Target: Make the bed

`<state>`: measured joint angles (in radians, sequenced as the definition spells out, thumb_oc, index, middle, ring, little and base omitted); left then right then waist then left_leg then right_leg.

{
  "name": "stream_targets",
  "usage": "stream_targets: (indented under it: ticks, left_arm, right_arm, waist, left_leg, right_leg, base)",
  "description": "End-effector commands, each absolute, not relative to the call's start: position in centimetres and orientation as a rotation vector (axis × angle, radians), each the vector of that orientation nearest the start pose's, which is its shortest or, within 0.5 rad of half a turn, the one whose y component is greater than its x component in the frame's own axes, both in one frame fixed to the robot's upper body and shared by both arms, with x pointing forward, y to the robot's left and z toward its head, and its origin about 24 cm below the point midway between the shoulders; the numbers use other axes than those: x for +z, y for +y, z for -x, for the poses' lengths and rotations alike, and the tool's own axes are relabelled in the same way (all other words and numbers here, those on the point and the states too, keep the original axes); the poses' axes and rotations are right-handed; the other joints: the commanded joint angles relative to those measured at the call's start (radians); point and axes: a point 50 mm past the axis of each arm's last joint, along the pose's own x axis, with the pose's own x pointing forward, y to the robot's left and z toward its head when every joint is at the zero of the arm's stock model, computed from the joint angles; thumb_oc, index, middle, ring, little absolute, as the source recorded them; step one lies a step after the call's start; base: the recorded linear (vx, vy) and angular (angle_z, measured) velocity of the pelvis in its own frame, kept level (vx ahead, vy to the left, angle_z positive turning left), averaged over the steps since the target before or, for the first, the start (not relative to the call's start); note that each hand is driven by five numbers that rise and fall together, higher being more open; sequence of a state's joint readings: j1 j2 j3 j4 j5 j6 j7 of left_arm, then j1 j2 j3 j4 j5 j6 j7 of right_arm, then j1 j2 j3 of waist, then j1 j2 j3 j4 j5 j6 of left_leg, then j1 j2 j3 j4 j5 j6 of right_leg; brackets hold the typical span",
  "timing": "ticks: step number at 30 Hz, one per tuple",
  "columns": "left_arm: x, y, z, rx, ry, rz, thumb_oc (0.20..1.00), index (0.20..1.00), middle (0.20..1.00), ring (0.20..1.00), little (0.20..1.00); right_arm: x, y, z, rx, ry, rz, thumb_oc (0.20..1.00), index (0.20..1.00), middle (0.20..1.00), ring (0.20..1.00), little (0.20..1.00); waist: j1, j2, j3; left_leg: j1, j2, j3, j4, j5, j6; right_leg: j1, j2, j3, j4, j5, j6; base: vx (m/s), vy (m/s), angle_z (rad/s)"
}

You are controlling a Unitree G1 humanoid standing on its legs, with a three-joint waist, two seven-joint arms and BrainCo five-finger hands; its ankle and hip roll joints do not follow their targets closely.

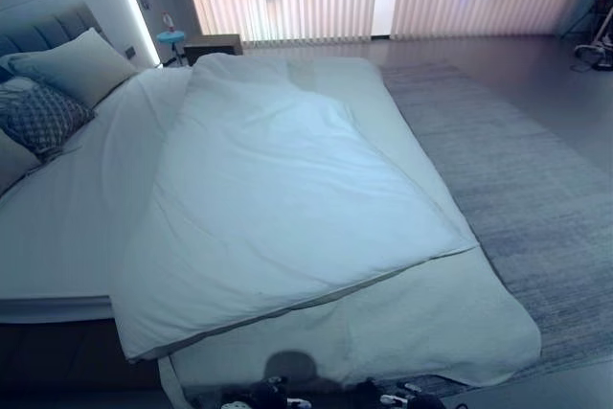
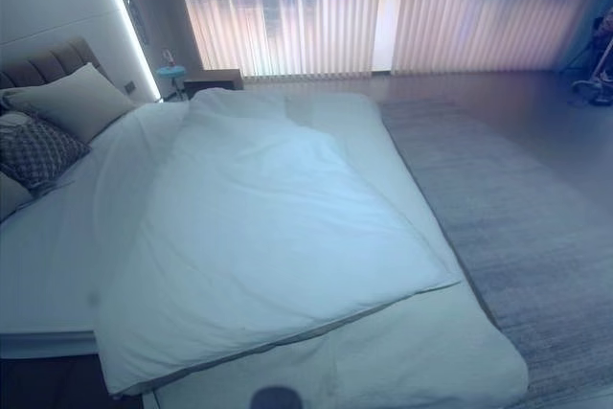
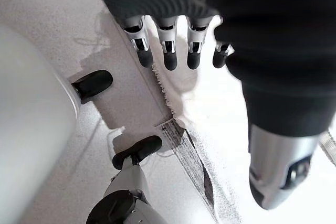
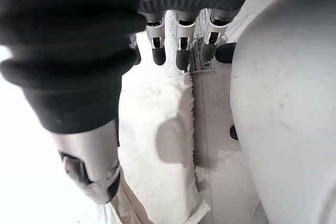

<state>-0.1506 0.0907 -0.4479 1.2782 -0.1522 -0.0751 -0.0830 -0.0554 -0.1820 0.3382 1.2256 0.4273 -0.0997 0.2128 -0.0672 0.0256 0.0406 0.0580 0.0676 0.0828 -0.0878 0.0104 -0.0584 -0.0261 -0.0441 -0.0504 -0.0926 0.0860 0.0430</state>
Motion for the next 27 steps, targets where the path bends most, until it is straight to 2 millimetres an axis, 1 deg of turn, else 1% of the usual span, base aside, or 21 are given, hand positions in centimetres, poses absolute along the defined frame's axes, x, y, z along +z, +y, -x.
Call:
stream_targets:
  ticks: [1,4,6,7,8,9,12,13,14,16,17,18,20,21,22,24,27]
  left_arm:
    - [-15.4,13.6,-15.4,-0.292,1.058,-0.149,1.000,1.000,1.000,1.000,1.000]
    - [-15.1,13.5,-16.3,-0.241,1.030,-0.092,1.000,1.000,1.000,1.000,1.000]
    - [-14.4,13.3,-17.6,-0.216,0.972,-0.058,1.000,1.000,1.000,1.000,1.000]
    - [-14.4,13.3,-17.6,-0.216,0.972,-0.058,1.000,1.000,1.000,1.000,1.000]
    - [-13.9,13.0,-18.5,-0.208,0.937,-0.016,1.000,1.000,1.000,1.000,1.000]
    - [-12.9,12.8,-20.4,-0.158,0.863,0.074,1.000,1.000,1.000,1.000,1.000]
    - [-11.3,12.1,-22.9,-0.089,0.773,0.244,1.000,1.000,1.000,1.000,1.000]
    - [-10.5,11.9,-23.8,-0.070,0.736,0.316,1.000,1.000,1.000,1.000,1.000]
    - [-9.9,11.7,-24.7,-0.069,0.711,0.352,1.000,1.000,1.000,1.000,1.000]
    - [-8.3,11.5,-26.5,-0.059,0.638,0.453,1.000,1.000,1.000,1.000,1.000]
    - [-7.7,11.4,-27.3,-0.059,0.616,0.477,1.000,1.000,1.000,1.000,1.000]
    - [-7.5,11.5,-27.6,-0.055,0.614,0.480,1.000,1.000,1.000,1.000,1.000]
    - [-6.3,11.6,-28.8,-0.025,0.560,0.545,1.000,1.000,1.000,1.000,1.000]
    - [-6.3,11.6,-28.8,-0.025,0.560,0.545,1.000,1.000,1.000,1.000,1.000]
    - [-5.9,11.7,-29.3,-0.017,0.542,0.565,1.000,1.000,1.000,1.000,1.000]
    - [-4.5,12.0,-30.6,0.043,0.476,0.673,1.000,1.000,1.000,1.000,1.000]
    - [-3.2,12.8,-31.9,0.112,0.412,0.759,1.000,1.000,1.000,1.000,1.000]
  right_arm:
    - [-15.9,-16.8,-12.6,0.144,1.073,-0.146,1.000,1.000,1.000,1.000,1.000]
    - [-15.8,-16.7,-13.0,0.147,1.059,-0.146,1.000,1.000,1.000,1.000,1.000]
    - [-15.6,-16.7,-13.5,0.144,1.034,-0.153,1.000,1.000,1.000,1.000,1.000]
    - [-15.6,-16.7,-13.5,0.144,1.034,-0.153,1.000,1.000,1.000,1.000,1.000]
    - [-15.4,-16.7,-13.9,0.146,1.019,-0.151,1.000,1.000,1.000,1.000,1.000]
    - [-15.0,-16.9,-14.8,0.152,0.989,-0.141,1.000,1.000,1.000,1.000,1.000]
    - [-14.3,-16.9,-16.6,0.157,0.931,-0.129,1.000,1.000,1.000,1.000,1.000]
    - [-13.8,-16.9,-17.5,0.158,0.896,-0.130,1.000,1.000,1.000,1.000,1.000]
    - [-13.3,-16.7,-18.5,0.164,0.861,-0.128,1.000,1.000,1.000,1.000,1.000]
    - [-12.1,-16.2,-20.2,0.198,0.782,-0.133,1.000,1.000,1.000,1.000,1.000]
    - [-11.5,-15.8,-20.9,0.224,0.749,-0.134,1.000,1.000,1.000,1.000,1.000]
    - [-11.4,-15.7,-21.1,0.234,0.741,-0.136,1.000,1.000,1.000,1.000,1.000]
    - [-10.5,-15.0,-22.0,0.266,0.689,-0.158,1.000,1.000,1.000,1.000,1.000]
    - [-10.5,-15.0,-22.0,0.266,0.689,-0.158,1.000,1.000,1.000,1.000,1.000]
    - [-10.3,-14.9,-22.2,0.273,0.673,-0.160,1.000,1.000,1.000,1.000,1.000]
    - [-9.2,-14.3,-23.2,0.310,0.615,-0.140,1.000,1.000,1.000,1.000,1.000]
    - [-8.6,-14.1,-23.6,0.328,0.580,-0.146,1.000,1.000,1.000,1.000,1.000]
  waist:
    - [-0.023,-0.032,0.005]
    - [-0.027,-0.033,0.020]
    - [-0.034,-0.038,0.042]
    - [-0.034,-0.038,0.042]
    - [-0.037,-0.040,0.056]
    - [-0.041,-0.044,0.093]
    - [-0.041,-0.049,0.146]
    - [-0.044,-0.052,0.170]
    - [-0.048,-0.055,0.191]
    - [-0.056,-0.063,0.220]
    - [-0.060,-0.065,0.229]
    - [-0.063,-0.064,0.227]
    - [-0.067,-0.066,0.228]
    - [-0.068,-0.065,0.225]
    - [-0.070,-0.068,0.229]
    - [-0.078,-0.068,0.235]
    - [-0.084,-0.068,0.237]
  left_leg:
    - [-0.071,0.022,0.036,0.001,0.018,-0.011]
    - [-0.083,0.025,0.038,0.001,0.021,-0.012]
    - [-0.097,0.028,0.038,0.001,0.026,-0.013]
    - [-0.097,0.028,0.038,0.001,0.026,-0.013]
    - [-0.106,0.027,0.036,0.001,0.031,-0.013]
    - [-0.129,0.025,0.029,0.001,0.043,-0.013]
    - [-0.165,0.018,0.028,0.004,0.063,-0.009]
    - [-0.199,0.017,0.025,0.039,0.057,-0.006]
    - [-0.238,0.017,0.021,0.076,0.051,-0.006]
    - [-0.319,0.016,0.015,0.157,0.038,-0.005]
    - [-0.363,0.016,0.009,0.199,0.030,-0.007]
    - [-0.397,0.015,0.007,0.230,0.024,-0.009]
    - [-0.468,0.024,0.004,0.303,0.005,-0.011]
    - [-0.475,0.025,0.003,0.308,0.003,-0.011]
    - [-0.496,0.026,0.000,0.338,-0.005,-0.015]
    - [-0.576,0.046,0.003,0.416,-0.032,-0.023]
    - [-0.636,0.057,0.002,0.461,-0.047,-0.033]
  right_leg:
    - [0.004,-0.054,0.010,0.005,-0.041,0.100]
    - [-0.011,-0.052,0.015,0.005,-0.038,0.099]
    - [-0.024,-0.048,0.018,0.005,-0.033,0.096]
    - [-0.024,-0.048,0.018,0.005,-0.033,0.096]
    - [-0.033,-0.045,0.019,0.005,-0.031,0.093]
    - [-0.052,-0.043,0.017,0.005,-0.024,0.089]
    - [-0.096,-0.044,0.020,0.017,-0.011,0.087]
    - [-0.134,-0.044,0.025,0.059,-0.018,0.083]
    - [-0.177,-0.043,0.028,0.103,-0.023,0.082]
    - [-0.255,-0.033,0.033,0.192,-0.049,0.079]
    - [-0.290,-0.029,0.029,0.225,-0.060,0.080]
    - [-0.317,-0.029,0.024,0.246,-0.064,0.080]
    - [-0.382,-0.030,0.018,0.304,-0.079,0.080]
    - [-0.387,-0.030,0.017,0.307,-0.080,0.080]
    - [-0.405,-0.030,0.015,0.331,-0.086,0.079]
    - [-0.486,-0.033,0.011,0.396,-0.101,0.082]
    - [-0.549,-0.030,0.010,0.435,-0.110,0.080]
  base:
    - [0.00,0.000,0.00]
    - [-0.03,-0.009,-0.02]
    - [-0.06,-0.020,-0.07]
    - [-0.06,-0.014,-0.11]
    - [-0.12,-0.017,-0.14]
    - [-0.16,-0.019,-0.09]
    - [-0.15,-0.005,0.01]
    - [-0.19,0.002,0.00]
    - [-0.22,-0.001,-0.02]
    - [-0.20,-0.011,0.09]
    - [-0.15,-0.015,0.16]
    - [-0.11,-0.015,0.11]
    - [-0.06,-0.020,-0.01]
    - [-0.03,-0.024,0.03]
    - [-0.05,-0.015,-0.01]
    - [-0.08,-0.007,-0.01]
    - [-0.05,-0.002,-0.05]
